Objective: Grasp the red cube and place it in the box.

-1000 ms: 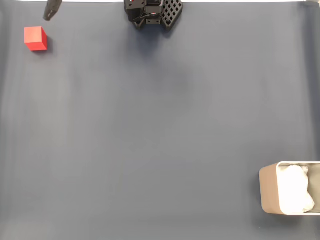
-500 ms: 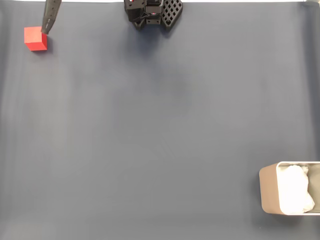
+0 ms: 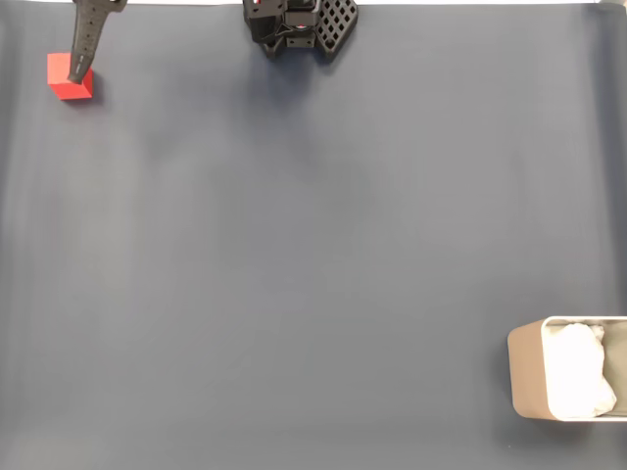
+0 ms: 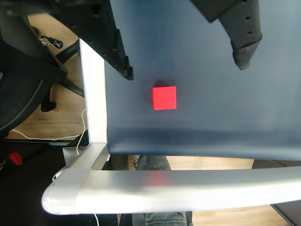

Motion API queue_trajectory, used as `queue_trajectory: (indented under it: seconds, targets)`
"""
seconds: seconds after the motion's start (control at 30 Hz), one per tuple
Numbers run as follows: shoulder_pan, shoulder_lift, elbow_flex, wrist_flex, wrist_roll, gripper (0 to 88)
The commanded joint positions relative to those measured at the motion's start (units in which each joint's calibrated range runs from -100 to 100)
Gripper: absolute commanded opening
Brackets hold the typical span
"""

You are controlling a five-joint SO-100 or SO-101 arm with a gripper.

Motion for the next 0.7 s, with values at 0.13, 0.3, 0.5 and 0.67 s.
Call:
queue_trajectory:
  seconds: [0.13, 0.3, 0.5, 0.67]
  targets:
    - [-0.5, 2.1, 2.0, -5.0, -0.4, 47.6]
    - [-0.7, 3.8, 4.1, -8.1, -0.5, 48.0]
    - [-0.9, 6.8, 5.5, -11.9, -0.7, 48.3]
    - [-1.3, 9.0, 6.7, -15.0, -0.6, 48.4]
